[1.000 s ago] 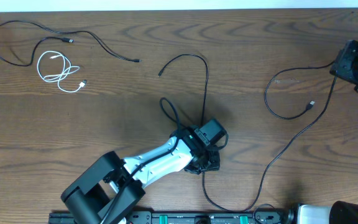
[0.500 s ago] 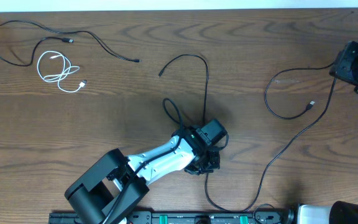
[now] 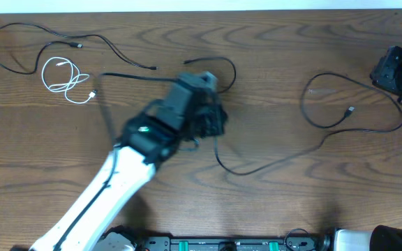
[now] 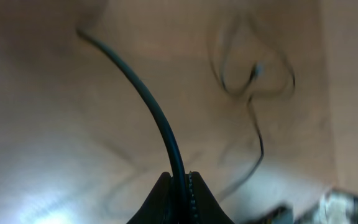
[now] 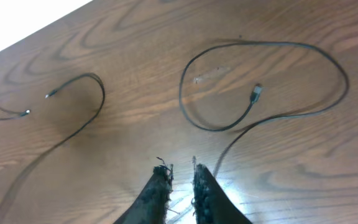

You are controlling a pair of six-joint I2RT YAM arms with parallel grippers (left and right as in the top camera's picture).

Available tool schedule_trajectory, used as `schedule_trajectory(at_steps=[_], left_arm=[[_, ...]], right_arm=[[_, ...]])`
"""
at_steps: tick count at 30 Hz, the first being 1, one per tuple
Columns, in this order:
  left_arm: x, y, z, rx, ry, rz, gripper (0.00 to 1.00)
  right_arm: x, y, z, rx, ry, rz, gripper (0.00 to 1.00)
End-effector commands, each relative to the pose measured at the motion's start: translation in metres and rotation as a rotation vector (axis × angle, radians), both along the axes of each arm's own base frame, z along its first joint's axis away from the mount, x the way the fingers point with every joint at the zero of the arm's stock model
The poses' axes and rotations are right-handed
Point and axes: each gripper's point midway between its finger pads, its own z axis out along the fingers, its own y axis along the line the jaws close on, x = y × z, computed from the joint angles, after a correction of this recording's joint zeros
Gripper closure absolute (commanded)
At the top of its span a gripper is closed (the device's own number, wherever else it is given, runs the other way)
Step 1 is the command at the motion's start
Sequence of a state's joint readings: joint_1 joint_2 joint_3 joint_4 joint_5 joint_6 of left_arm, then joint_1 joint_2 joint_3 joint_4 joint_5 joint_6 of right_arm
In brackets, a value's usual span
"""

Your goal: Untangle cables

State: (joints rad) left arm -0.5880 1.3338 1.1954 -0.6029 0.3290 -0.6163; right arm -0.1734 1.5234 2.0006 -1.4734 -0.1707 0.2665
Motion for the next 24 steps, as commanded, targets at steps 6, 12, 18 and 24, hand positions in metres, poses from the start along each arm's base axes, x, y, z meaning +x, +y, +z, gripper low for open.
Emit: schedule_trajectory(at_steps=[6, 12, 18, 24], left_arm=[[0.033, 0.055, 0.052, -0.051, -0.171, 0.152, 0.93], [0.045, 0.051, 0.101, -0.169, -0.332, 0.174, 0.92], [0.068, 0.08, 0.126, -0.269, -0.363, 0.389, 0.93], [0.083, 0.118, 0.123, -0.318, -0.302, 0.561, 0.93]], right_arm=[[0.0, 0.011, -0.001, 0.025, 0.003, 0.04, 0.48], [-0.004, 0.03, -0.007, 0.027, 0.033, 0.102, 0.13], [-0.012, 0.076, -0.033, 0.044, 0.102, 0.318, 0.01], [-0.025, 0.128, -0.066, 0.047, 0.132, 0.648, 0.01]])
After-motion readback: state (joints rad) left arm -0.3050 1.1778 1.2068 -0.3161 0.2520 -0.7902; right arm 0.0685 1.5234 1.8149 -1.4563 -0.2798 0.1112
